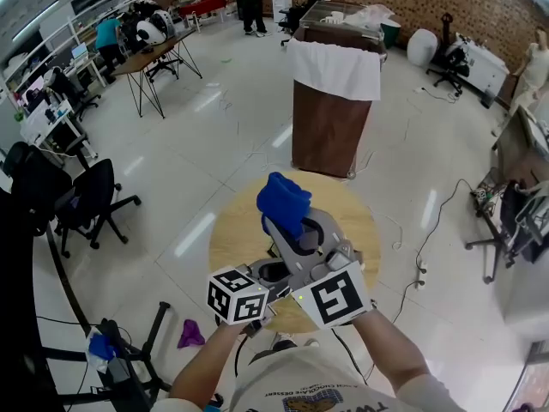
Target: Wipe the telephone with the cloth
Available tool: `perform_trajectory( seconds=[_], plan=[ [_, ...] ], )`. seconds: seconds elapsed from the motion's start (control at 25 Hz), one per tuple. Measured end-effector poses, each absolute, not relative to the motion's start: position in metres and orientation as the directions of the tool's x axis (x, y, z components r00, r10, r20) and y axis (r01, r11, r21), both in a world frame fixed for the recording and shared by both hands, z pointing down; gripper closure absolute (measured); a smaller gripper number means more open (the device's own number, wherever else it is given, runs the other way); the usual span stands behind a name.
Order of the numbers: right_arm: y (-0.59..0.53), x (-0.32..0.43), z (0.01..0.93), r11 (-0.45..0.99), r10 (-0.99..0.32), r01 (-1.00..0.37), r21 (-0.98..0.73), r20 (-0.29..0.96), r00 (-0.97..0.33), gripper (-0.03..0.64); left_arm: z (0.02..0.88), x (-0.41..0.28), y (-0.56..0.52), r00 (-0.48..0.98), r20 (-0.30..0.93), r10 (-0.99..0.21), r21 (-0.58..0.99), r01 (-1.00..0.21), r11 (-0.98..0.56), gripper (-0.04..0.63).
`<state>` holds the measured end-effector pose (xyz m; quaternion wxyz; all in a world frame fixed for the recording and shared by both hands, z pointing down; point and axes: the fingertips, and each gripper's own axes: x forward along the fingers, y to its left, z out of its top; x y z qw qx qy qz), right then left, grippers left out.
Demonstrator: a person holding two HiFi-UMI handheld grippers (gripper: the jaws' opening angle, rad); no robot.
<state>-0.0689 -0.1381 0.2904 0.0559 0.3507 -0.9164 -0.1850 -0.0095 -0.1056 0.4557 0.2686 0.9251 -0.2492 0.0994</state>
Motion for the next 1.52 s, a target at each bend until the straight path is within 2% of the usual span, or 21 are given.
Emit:
perform_trajectory(
  seconds=[0.2,1.52],
  plan=[
    [-0.14,-0.064,0.28,0.666,-0.67,-0.638,0.387,-0.067,-0.74,0.557,0.458,-0.009,-0.104,0.859,0.312,-0.406,0.449,-0.509,-0.734,0.532],
    [-0.168,-0.007,0.3,0.591,-0.767,-0.73,0.342,-0.043,-0.641,0.557,0.438,-0.029,-0.106,0.869,0.208,-0.448,0.498,-0.489,-0.717,0.532]
  ],
)
